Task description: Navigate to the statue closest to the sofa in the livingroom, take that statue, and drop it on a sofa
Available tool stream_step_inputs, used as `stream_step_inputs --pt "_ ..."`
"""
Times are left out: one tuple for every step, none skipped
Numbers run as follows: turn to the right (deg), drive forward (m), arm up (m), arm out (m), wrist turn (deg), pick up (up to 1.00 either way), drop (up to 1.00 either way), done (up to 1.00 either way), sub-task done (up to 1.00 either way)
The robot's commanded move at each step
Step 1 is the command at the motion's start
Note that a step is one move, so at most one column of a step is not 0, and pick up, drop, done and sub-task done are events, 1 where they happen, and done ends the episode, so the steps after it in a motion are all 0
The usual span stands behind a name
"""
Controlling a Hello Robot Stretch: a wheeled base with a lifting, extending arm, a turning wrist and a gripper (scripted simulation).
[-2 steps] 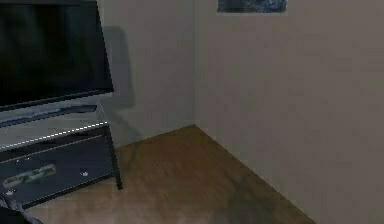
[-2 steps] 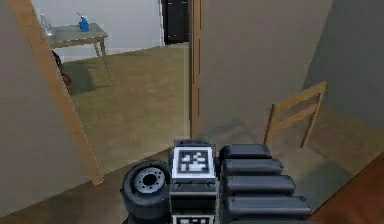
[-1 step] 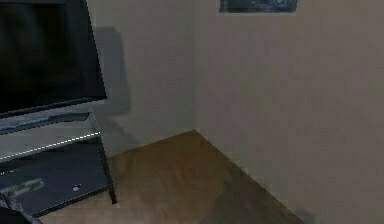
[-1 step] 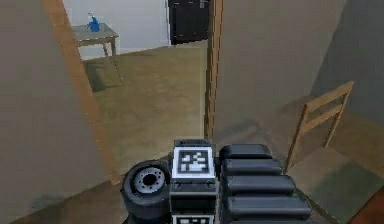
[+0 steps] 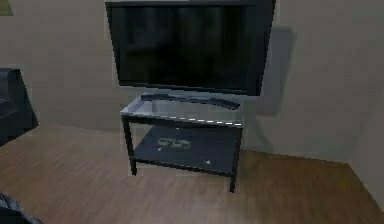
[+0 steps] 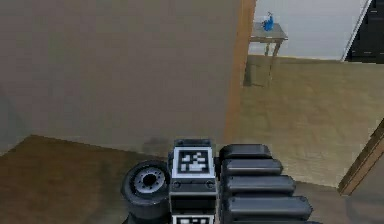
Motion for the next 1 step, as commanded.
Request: stream_step_inputs --pt "-33.0 0.00 0.00 0.00 0.0 0.00 0.00 0.00 0.00"
